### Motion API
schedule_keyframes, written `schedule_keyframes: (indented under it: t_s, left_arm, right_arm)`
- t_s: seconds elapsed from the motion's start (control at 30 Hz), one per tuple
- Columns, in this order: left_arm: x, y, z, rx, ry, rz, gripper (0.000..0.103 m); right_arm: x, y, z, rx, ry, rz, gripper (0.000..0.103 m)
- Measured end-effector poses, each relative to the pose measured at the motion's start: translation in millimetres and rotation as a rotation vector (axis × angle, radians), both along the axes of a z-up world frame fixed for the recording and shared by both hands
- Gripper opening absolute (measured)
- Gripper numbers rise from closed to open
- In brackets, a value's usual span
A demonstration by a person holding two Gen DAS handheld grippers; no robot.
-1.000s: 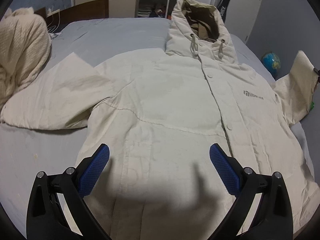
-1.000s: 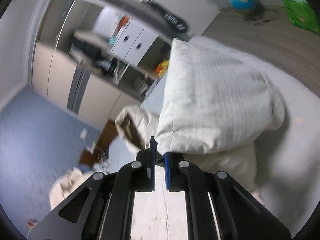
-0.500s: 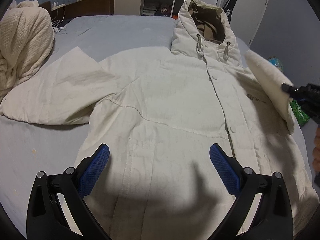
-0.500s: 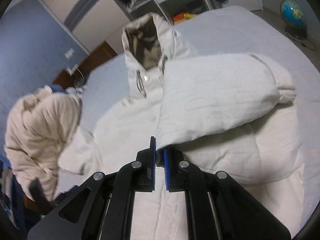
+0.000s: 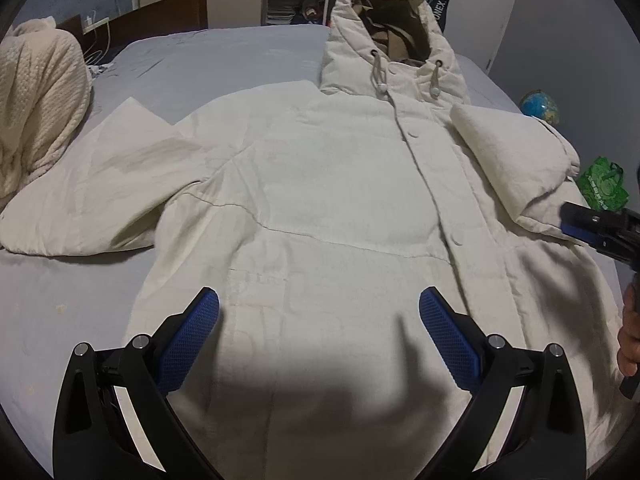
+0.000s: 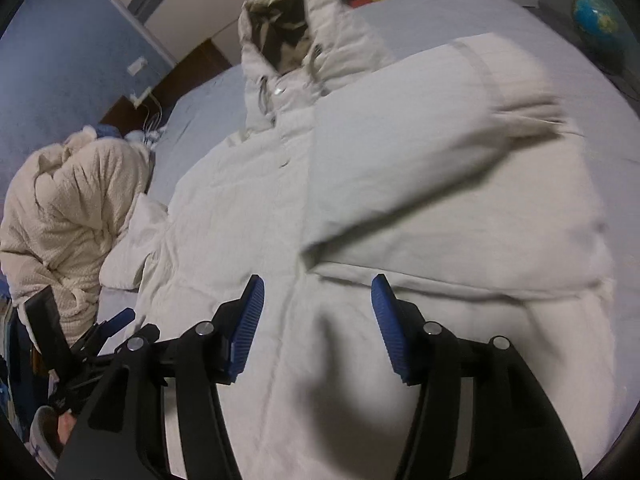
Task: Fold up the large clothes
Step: 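Lift the sleeve and fold it across the coat body with the right gripper, then grasp the other sleeve cuff with the left gripper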
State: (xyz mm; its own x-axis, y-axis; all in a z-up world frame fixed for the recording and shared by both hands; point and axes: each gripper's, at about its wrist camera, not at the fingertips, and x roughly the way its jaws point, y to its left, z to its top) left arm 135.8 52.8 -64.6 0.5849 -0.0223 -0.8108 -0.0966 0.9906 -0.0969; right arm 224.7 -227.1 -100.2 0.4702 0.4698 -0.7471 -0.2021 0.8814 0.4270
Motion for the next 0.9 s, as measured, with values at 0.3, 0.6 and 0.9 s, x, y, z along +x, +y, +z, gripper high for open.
schedule_keyframes:
  t_s: [0.3,0.6,0.9]
  left_arm:
    - [25.2,-59.4,16.5,0.017,0.014,-0.086,0.097]
    - [77.3,-189.3,42.2,0.269,-0.100,-0.347,0.097]
    - [135.8,-270.7,13.9,0.393,-0.028,-0.463,0.074]
  right_arm:
    - [-19.9,-80.6,2.5,-0.051,-0.085,-0.320,0.057]
    - [-34.3,-109.0,-5.9,0.033,-0.167,-0.422,0.059]
    - [-36.0,-120.5,-19.6,0.046,-0.126,-0.441,0.060]
